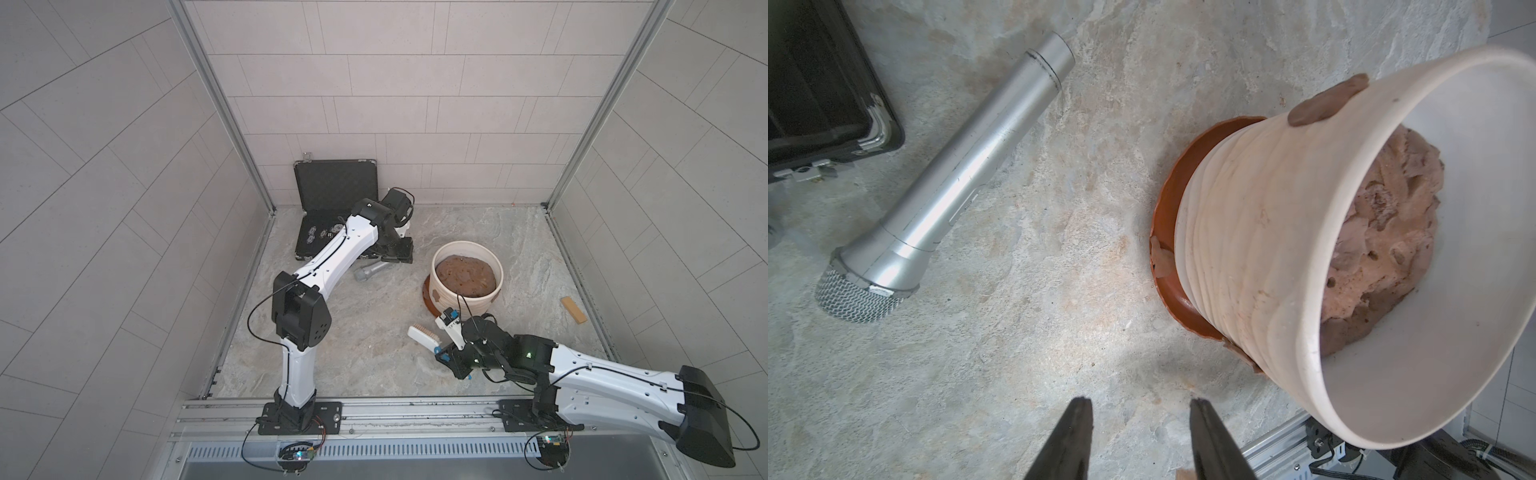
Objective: Scrub the dried mud off the ceramic pot
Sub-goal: Brush off the soil from the pot.
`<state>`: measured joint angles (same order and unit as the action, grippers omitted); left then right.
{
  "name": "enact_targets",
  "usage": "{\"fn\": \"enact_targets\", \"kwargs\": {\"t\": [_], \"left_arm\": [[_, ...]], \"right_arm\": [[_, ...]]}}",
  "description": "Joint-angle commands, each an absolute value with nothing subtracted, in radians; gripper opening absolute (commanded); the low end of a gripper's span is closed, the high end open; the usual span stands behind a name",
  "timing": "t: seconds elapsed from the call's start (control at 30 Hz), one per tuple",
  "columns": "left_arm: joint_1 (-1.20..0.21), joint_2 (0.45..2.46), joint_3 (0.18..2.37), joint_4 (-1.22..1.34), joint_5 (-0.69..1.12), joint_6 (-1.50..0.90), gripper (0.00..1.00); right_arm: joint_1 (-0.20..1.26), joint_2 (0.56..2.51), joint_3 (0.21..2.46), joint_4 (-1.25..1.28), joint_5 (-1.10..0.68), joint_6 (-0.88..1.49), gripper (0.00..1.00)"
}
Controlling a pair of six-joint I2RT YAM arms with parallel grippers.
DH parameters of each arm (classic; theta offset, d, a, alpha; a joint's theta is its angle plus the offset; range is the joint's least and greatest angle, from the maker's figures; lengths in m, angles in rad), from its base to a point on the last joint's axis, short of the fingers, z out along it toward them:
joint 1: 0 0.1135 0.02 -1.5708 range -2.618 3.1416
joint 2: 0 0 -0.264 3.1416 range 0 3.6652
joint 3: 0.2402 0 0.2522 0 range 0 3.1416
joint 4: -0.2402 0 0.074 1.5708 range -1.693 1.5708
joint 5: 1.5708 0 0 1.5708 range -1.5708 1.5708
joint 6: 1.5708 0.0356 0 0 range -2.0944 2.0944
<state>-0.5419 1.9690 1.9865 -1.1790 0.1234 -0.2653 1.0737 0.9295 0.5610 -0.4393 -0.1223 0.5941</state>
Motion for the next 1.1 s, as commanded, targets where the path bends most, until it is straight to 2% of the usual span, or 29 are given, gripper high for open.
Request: {"fn": "enact_targets", "kwargs": {"t": [0.0,0.1,0.23,0.37,0.47,0.73,0.93,1.07], "left_arm": [[-0.542,1.963,1.999,-1.192,0.13,-0.266,0.41],[-0.542,1.952,1.985,-1.182,0.126,-0.268,0.41],[-0.542,1.944,1.977,-1.179,0.106,-0.27,0.41],[-0.529,1.917,1.937,-1.154,0.107,-0.274,0.41],[-0.508,1.891,1.897,-1.133,0.106,-0.277,0.42],[-0.441,1.8,1.786,-1.074,0.122,-0.281,0.48],[-0.435,1.785,1.774,-1.068,0.127,-0.283,0.49],[-0.434,1.785,1.773,-1.069,0.129,-0.284,0.49]], "right_arm": [[1.074,0.861,0.618,-0.503,-0.027,0.591,0.0],[1.07,0.818,0.648,-0.546,0.217,0.662,0.0],[1.071,0.937,0.722,-0.515,0.277,0.636,0.0],[1.075,1.094,0.854,-0.619,0.355,0.691,0.0],[1.074,1.128,0.883,-0.657,0.448,0.782,0.0],[1.055,1.175,0.821,-0.698,0.44,0.869,0.0],[1.045,1.242,0.763,-0.664,0.399,0.851,0.0],[1.044,1.309,0.786,-0.674,0.254,0.759,0.0]]}}
